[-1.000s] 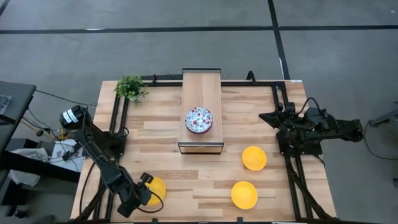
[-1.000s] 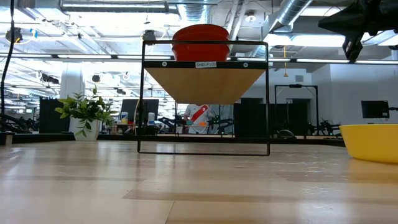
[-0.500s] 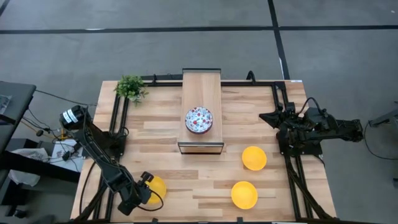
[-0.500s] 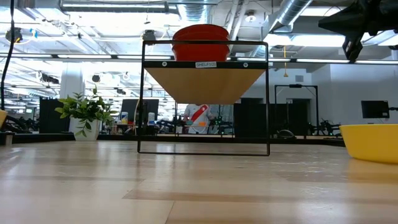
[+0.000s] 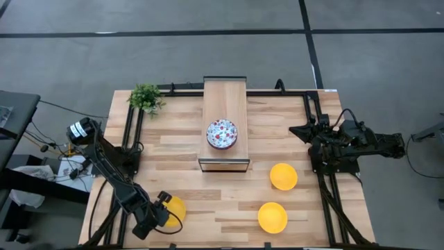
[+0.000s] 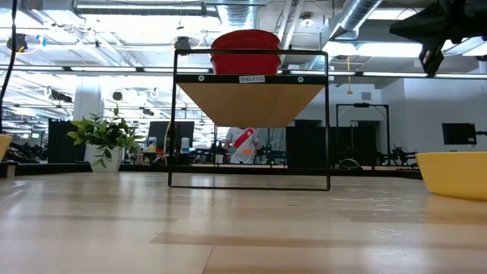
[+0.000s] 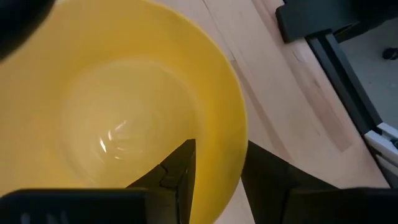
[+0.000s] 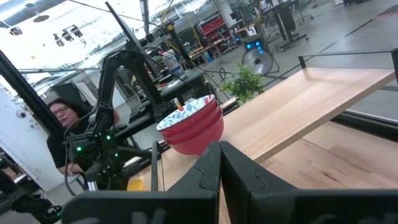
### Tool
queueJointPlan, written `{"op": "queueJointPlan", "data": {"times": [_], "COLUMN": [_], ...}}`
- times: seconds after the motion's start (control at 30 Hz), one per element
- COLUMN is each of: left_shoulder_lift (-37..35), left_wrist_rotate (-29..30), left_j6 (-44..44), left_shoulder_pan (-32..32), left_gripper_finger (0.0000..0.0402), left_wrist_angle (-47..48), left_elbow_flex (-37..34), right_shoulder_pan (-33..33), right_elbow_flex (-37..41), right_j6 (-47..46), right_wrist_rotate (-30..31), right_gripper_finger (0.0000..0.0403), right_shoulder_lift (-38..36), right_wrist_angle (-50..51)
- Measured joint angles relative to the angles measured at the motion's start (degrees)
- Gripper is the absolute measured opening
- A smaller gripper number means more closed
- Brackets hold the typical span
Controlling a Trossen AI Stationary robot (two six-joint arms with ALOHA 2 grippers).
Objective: Pick & Place Mini bowls
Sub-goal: Put the bottom left yellow bowl on the shelf
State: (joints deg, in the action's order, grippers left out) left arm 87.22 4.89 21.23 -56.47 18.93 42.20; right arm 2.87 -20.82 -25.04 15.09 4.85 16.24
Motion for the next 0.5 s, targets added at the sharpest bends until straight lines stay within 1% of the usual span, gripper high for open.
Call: {"op": "queueJointPlan", "data": {"times": [0.17,0.27,0.37,0.5], "left_shoulder_lift": [0.0,0.0,0.0,-0.11], "left_wrist_rotate": [0.0,0.0,0.0,0.53], "left_j6": [0.0,0.0,0.05,0.26], "left_shoulder_pan": [0.0,0.0,0.0,0.0], "left_gripper_finger": [0.0115,0.0101,0.0077,0.0022], "left_wrist_angle": [-1.67,-3.15,-3.43,-3.93], "left_elbow_flex": [-1.13,-1.96,-2.03,-1.98], "right_shoulder_pan": [0.0,0.0,0.0,0.0], "right_elbow_flex": [0.0,0.0,0.0,0.0], "right_j6": [0.0,0.0,0.0,-0.01], "right_wrist_rotate": [0.02,0.0,0.0,0.0], "right_gripper_finger": [0.0,0.0,0.0,0.0], "right_shoulder_lift": [0.01,0.0,0.0,0.01], "right_wrist_angle": [-0.01,-0.01,-0.01,-0.01]}}
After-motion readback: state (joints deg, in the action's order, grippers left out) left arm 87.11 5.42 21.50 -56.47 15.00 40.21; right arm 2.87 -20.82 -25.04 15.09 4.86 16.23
